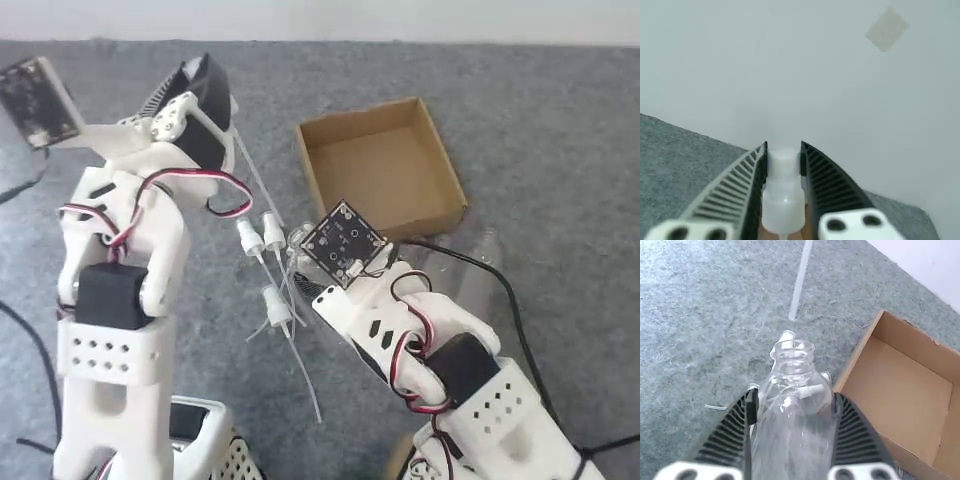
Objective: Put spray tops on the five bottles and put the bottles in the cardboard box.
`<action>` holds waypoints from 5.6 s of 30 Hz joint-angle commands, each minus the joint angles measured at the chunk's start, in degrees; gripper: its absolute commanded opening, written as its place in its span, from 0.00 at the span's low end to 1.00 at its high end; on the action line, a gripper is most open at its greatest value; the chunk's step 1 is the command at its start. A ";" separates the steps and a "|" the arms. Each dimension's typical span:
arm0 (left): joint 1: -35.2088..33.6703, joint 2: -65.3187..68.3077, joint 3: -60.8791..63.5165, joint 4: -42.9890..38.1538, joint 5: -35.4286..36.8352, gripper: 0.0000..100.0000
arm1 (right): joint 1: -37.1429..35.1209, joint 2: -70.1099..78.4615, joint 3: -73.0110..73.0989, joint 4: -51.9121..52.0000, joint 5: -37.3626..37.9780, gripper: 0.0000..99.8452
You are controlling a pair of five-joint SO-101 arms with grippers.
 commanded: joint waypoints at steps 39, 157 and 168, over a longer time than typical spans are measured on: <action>8.88 -6.15 13.58 14.68 -5.98 0.01 | 0.31 -1.36 15.38 -28.44 -0.70 0.01; 5.89 13.89 24.40 -6.86 -24.53 0.24 | 25.98 41.01 -17.85 -44.97 -16.26 0.01; 11.16 49.85 1.27 -5.98 -17.93 0.29 | 26.33 41.01 -16.70 -44.97 -16.26 0.01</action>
